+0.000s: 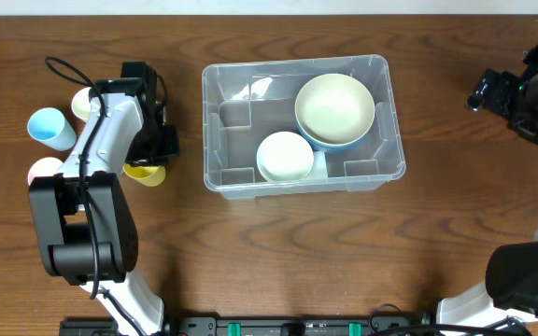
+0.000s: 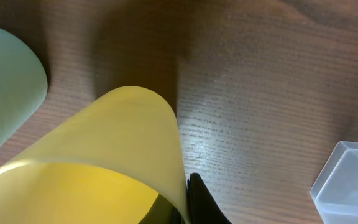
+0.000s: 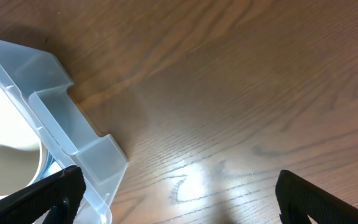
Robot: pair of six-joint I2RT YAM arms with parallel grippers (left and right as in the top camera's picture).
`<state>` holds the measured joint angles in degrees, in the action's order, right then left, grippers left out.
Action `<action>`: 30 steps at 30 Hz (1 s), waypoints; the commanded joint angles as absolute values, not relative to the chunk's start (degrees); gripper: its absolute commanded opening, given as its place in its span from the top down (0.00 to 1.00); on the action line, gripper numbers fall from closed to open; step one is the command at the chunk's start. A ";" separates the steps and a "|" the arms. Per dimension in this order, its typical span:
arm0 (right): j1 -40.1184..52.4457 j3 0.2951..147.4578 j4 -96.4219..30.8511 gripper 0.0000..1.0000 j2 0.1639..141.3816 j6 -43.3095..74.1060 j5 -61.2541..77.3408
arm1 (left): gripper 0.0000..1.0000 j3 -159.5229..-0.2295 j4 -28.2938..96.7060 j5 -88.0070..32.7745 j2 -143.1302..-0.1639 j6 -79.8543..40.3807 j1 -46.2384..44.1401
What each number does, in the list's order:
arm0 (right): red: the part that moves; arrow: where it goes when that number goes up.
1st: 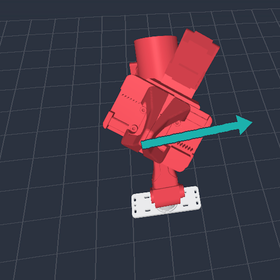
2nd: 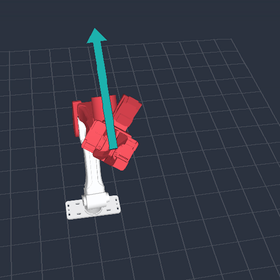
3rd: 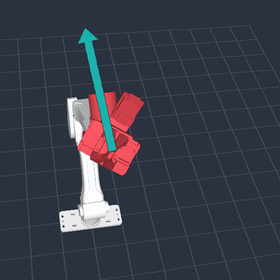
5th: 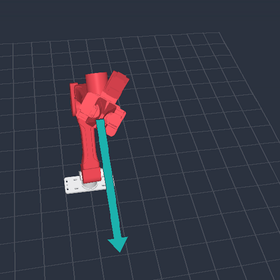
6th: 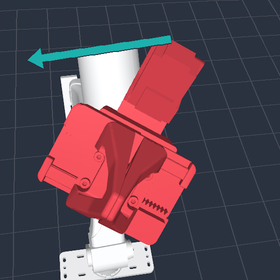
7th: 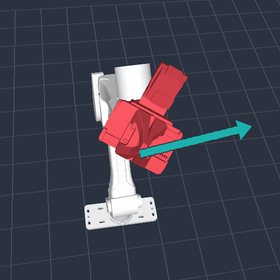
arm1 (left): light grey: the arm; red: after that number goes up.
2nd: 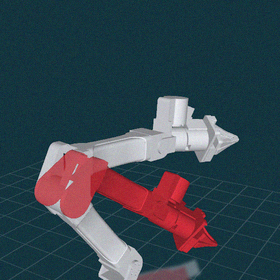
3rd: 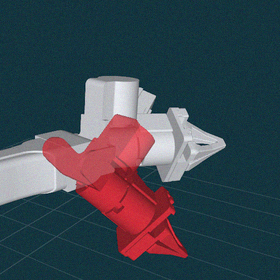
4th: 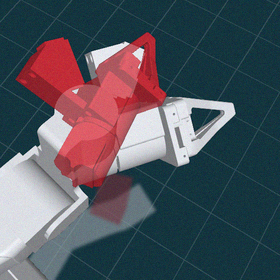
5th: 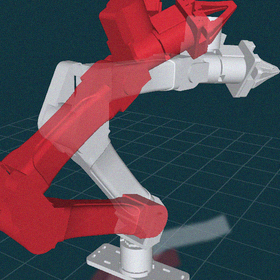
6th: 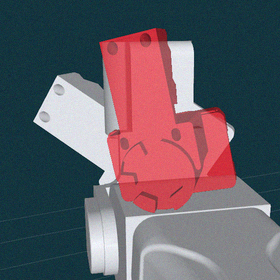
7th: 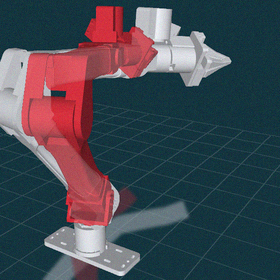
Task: Pack container
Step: 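Grip the front yellow cup with the left gripper and lift it, then carry the yellow cup with the left gripper into the bin's back-left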
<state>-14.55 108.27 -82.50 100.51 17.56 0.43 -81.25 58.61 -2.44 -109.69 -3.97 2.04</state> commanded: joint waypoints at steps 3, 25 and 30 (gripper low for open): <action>-14.61 108.97 -82.54 0.01 100.18 18.20 0.45 | 0.94 -81.76 61.06 -0.34 -108.90 -5.26 2.35; -14.61 108.97 -82.54 0.01 100.18 18.20 0.45 | 0.94 -84.36 58.83 -2.92 -72.01 -6.04 -6.09; -14.61 108.97 -82.54 0.01 100.18 18.20 0.45 | 0.94 -84.36 53.25 -3.40 -71.90 -2.76 -16.91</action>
<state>-14.55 108.27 -82.52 100.51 17.56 0.43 -83.57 54.92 -2.55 -70.61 -5.37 -12.23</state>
